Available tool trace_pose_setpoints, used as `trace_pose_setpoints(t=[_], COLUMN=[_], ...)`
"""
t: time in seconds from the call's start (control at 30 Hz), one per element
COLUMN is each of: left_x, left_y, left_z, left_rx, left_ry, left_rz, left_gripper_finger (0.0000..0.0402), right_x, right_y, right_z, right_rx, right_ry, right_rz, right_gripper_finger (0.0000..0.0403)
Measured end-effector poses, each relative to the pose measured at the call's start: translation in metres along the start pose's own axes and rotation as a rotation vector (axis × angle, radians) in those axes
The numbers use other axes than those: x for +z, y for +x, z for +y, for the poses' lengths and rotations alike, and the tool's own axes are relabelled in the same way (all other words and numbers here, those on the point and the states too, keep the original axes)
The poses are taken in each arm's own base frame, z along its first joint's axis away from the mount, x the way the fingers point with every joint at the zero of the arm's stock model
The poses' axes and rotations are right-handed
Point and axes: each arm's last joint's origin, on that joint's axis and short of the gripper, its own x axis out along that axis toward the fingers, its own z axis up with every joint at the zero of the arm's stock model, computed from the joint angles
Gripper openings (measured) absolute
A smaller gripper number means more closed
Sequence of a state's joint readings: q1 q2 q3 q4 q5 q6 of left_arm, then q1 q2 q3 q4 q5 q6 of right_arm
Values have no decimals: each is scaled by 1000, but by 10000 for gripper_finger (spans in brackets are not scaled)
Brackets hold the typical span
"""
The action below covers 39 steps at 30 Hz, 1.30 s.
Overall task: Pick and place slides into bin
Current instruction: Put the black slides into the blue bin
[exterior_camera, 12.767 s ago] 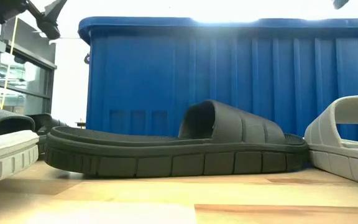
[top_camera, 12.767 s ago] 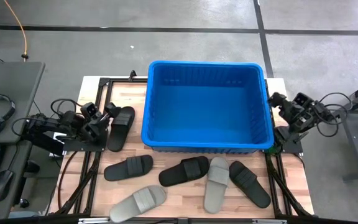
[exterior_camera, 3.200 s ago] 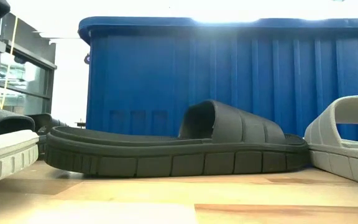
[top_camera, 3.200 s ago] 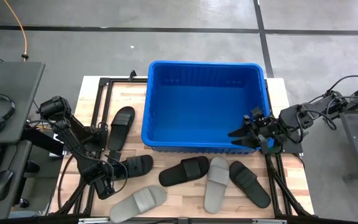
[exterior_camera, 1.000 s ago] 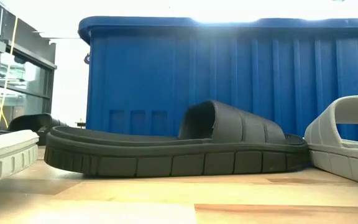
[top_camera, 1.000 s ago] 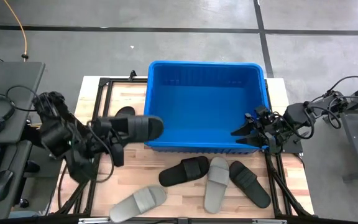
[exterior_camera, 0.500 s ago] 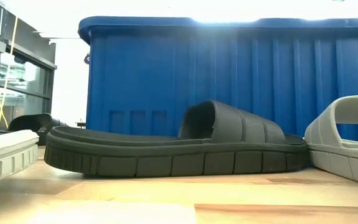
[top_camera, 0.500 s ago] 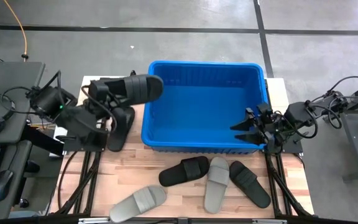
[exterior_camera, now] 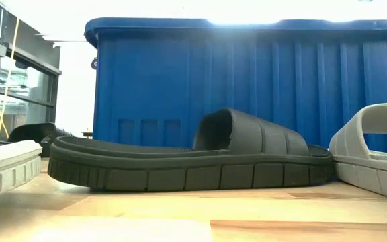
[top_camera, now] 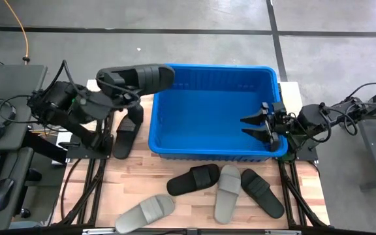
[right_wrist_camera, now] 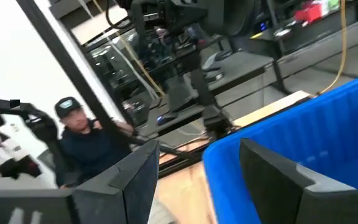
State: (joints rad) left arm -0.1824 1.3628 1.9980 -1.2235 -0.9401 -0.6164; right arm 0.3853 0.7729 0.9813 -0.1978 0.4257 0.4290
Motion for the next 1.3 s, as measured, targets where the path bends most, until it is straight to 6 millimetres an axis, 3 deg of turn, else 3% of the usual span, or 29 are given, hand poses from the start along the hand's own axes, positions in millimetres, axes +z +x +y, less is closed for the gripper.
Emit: trace_pose_setpoints(t=[0.5, 0.73, 1.03, 1.3], left_x=[44, 41, 34, 30], left_y=[39, 69, 104, 126], left_z=[11, 5, -21, -37], left_rx=[-308, -433, -504, -525], left_ry=[98, 79, 58, 29], left_rz=[-124, -117, -166, -190], left_gripper_finger=[4, 4, 6, 5], right_x=[14, 17, 24, 28], right_y=[20, 36, 40, 40], right_z=[-18, -26, -34, -31], right_rx=[-154, -194, -211, -149], right_ry=[-20, -59, -82, -133], right_rz=[-147, -192, -234, -256], right_gripper_finger=[210, 210, 213, 254])
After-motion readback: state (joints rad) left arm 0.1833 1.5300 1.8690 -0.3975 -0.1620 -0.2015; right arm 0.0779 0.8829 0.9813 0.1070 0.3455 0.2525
